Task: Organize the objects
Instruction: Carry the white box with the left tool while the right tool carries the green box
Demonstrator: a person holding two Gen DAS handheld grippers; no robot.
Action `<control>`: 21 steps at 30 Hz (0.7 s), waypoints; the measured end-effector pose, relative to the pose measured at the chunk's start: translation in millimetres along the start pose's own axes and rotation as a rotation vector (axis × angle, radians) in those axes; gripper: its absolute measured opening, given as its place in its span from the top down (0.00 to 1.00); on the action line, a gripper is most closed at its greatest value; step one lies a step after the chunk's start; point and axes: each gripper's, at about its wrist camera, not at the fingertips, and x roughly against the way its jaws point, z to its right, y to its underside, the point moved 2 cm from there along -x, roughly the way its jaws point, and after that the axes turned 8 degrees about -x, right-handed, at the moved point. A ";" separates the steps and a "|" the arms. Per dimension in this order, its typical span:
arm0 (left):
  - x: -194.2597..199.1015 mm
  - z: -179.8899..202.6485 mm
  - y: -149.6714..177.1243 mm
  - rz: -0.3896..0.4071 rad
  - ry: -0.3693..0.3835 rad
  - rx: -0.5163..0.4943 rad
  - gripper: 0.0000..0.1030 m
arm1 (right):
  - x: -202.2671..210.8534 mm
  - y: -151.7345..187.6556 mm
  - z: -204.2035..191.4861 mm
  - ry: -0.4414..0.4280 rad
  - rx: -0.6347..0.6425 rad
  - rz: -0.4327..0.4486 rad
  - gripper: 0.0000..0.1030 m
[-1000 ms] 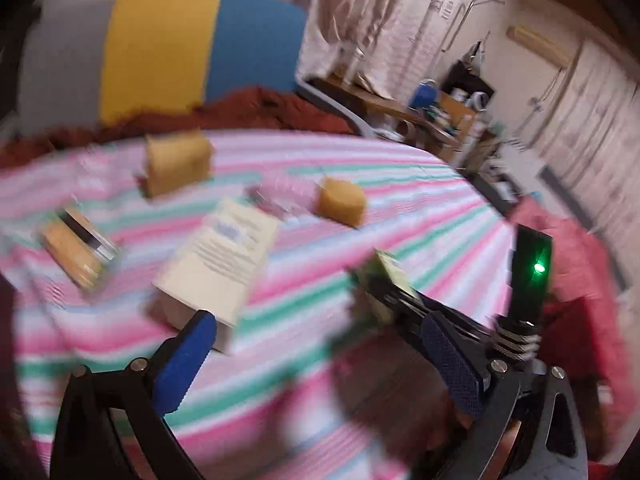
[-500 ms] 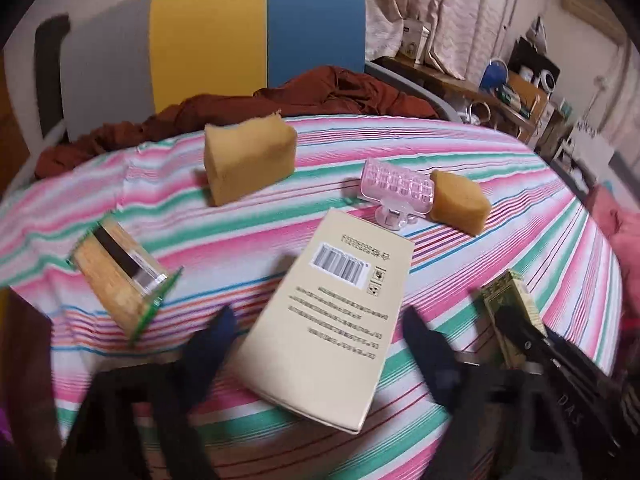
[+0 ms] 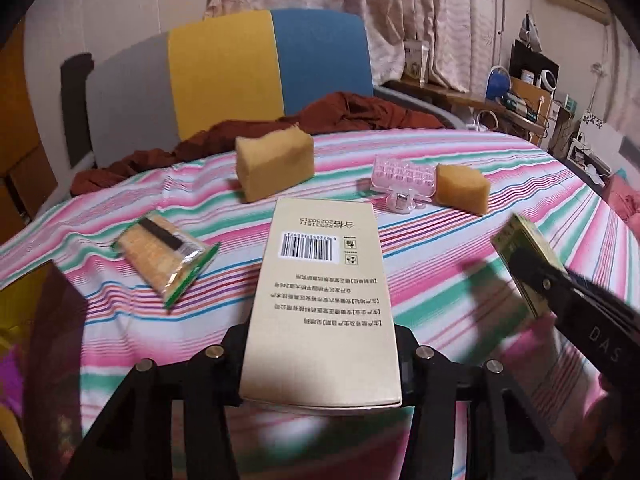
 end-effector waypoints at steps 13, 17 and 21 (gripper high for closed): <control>70.0 -15.0 47.3 0.085 0.017 0.112 0.51 | 3.0 6.1 -29.2 -0.025 0.140 0.013 0.71; 98.8 -24.1 52.3 0.125 0.050 0.146 0.51 | 5.4 12.8 -46.2 -0.028 0.224 0.005 0.71; 124.8 -50.8 55.9 0.151 0.042 0.204 0.51 | 5.0 25.7 -73.3 -0.059 0.344 -0.030 0.71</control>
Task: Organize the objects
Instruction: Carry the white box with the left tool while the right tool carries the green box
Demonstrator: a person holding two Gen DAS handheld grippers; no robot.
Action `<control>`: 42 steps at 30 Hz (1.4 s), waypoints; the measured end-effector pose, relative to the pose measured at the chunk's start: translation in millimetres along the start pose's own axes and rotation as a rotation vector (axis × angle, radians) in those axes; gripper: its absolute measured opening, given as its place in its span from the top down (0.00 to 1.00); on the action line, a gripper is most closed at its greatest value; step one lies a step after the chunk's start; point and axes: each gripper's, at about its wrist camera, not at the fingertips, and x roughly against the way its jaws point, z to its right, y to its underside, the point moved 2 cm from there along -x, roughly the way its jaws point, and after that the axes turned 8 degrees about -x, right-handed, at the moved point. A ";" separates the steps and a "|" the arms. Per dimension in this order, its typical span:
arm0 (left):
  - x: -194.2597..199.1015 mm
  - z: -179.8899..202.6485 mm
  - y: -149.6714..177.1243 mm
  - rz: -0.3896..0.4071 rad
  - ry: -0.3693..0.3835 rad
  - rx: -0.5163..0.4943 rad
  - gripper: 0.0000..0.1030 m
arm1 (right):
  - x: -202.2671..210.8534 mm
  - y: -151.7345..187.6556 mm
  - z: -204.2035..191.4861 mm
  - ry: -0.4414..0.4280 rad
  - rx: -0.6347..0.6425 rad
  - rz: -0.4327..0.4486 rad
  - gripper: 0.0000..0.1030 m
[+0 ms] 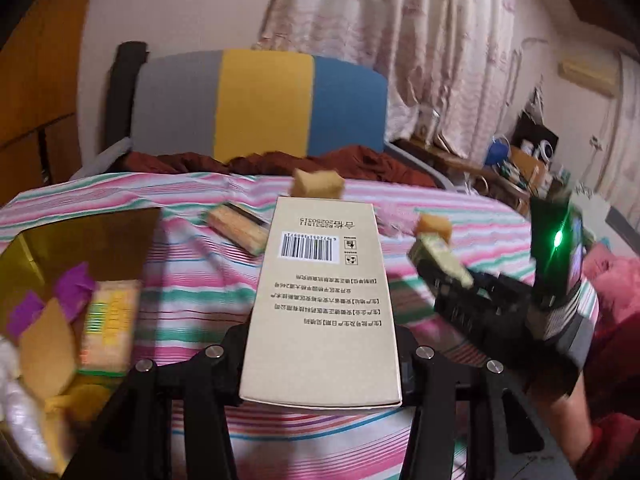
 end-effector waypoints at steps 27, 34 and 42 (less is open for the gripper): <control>34.8 -285.6 18.0 -0.222 -0.250 0.335 0.51 | 35.9 -34.4 -168.3 -0.455 0.033 -0.105 0.71; 16.3 -316.6 33.8 -0.305 -0.270 0.395 0.51 | 38.5 -33.0 -209.1 -0.495 0.088 -0.136 0.71; 36.4 -320.1 28.3 -0.234 -0.299 0.481 0.13 | 25.1 -29.6 -231.3 -0.495 0.134 -0.196 0.71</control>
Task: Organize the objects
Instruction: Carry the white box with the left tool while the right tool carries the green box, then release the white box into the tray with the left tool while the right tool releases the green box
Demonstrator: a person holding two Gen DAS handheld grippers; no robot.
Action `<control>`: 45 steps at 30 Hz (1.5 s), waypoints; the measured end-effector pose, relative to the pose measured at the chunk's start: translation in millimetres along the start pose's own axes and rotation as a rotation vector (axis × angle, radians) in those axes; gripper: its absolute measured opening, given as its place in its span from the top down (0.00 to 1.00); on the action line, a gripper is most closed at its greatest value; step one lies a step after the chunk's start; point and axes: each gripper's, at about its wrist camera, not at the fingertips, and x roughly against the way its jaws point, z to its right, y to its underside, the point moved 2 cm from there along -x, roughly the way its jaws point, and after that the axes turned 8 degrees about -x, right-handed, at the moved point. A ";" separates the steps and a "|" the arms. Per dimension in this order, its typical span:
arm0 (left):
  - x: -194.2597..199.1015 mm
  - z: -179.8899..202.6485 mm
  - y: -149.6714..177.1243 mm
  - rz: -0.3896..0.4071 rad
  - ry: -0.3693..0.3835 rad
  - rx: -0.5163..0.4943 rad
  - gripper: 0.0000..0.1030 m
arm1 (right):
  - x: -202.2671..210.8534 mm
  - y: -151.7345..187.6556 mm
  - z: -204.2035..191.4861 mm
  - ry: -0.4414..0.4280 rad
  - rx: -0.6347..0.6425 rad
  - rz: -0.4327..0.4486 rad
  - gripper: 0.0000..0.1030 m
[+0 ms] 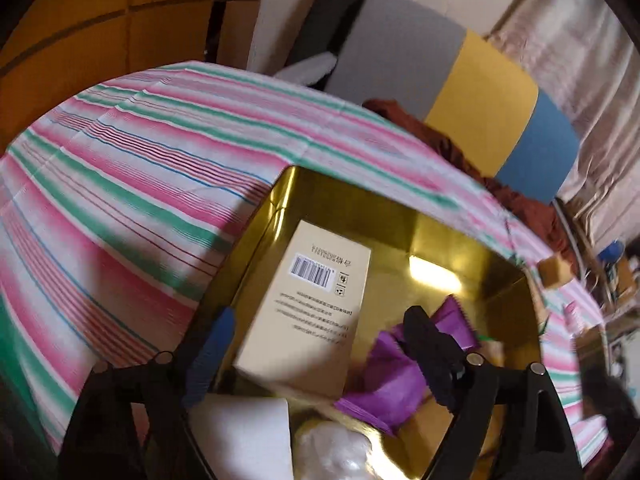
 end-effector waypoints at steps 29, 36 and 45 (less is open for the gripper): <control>72.2 7.3 27.9 0.208 -0.020 0.232 0.00 | -20.4 -19.8 8.5 0.151 -0.023 0.061 0.57; 75.5 37.7 37.7 0.196 0.038 0.178 0.00 | 5.7 6.5 29.6 0.172 -0.059 0.056 0.57; 96.0 85.6 52.2 0.218 0.130 0.085 0.00 | 23.7 35.7 69.2 0.211 -0.148 0.024 0.57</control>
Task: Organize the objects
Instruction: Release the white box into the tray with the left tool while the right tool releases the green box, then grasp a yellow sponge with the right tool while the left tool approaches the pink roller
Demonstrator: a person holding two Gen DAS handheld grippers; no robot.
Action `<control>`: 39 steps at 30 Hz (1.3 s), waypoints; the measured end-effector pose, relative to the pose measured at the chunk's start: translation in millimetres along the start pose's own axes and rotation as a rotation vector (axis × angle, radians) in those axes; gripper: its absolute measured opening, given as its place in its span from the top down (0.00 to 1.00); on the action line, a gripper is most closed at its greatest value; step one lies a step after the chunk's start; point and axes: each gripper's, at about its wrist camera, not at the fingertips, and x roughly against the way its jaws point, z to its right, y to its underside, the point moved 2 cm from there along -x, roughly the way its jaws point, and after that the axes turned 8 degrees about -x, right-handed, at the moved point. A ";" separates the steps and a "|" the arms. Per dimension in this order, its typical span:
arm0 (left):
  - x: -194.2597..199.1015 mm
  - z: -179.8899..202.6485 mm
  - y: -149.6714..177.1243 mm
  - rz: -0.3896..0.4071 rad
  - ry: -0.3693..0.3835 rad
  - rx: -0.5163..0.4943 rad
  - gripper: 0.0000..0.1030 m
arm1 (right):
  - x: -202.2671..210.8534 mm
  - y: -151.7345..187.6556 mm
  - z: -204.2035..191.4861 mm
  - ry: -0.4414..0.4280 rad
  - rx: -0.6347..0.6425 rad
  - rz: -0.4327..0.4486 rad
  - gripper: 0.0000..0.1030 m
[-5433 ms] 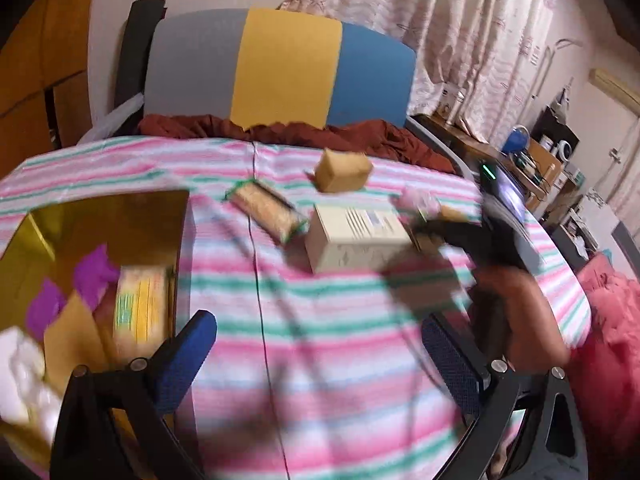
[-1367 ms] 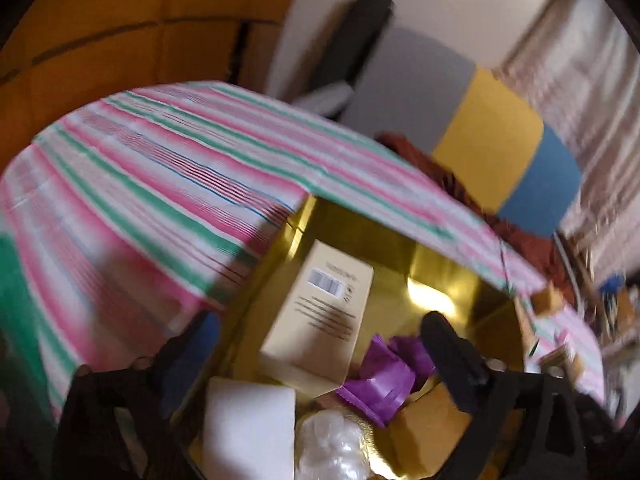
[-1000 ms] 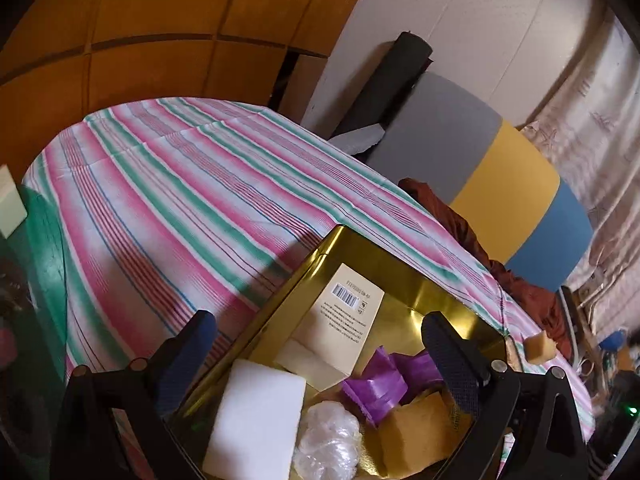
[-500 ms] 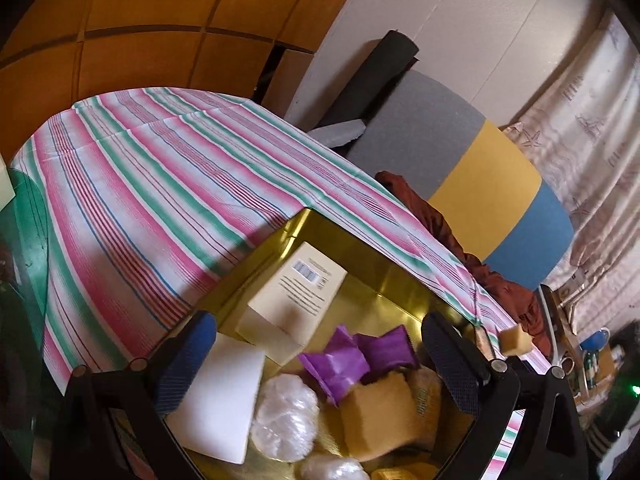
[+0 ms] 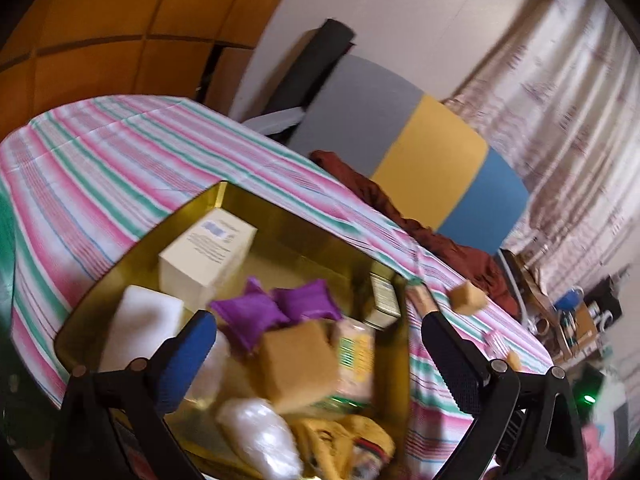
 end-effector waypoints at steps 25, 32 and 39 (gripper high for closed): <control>-40.3 176.9 101.5 -0.257 0.219 -0.360 0.00 | 37.7 -8.7 211.2 0.299 -0.343 0.033 0.53; -49.8 191.1 112.9 -0.277 0.194 -0.392 0.00 | 26.5 -71.9 276.4 0.406 -0.474 0.098 0.51; -59.5 195.4 112.2 -0.275 0.164 -0.420 0.00 | -27.3 -97.4 303.5 0.401 -0.571 0.022 0.50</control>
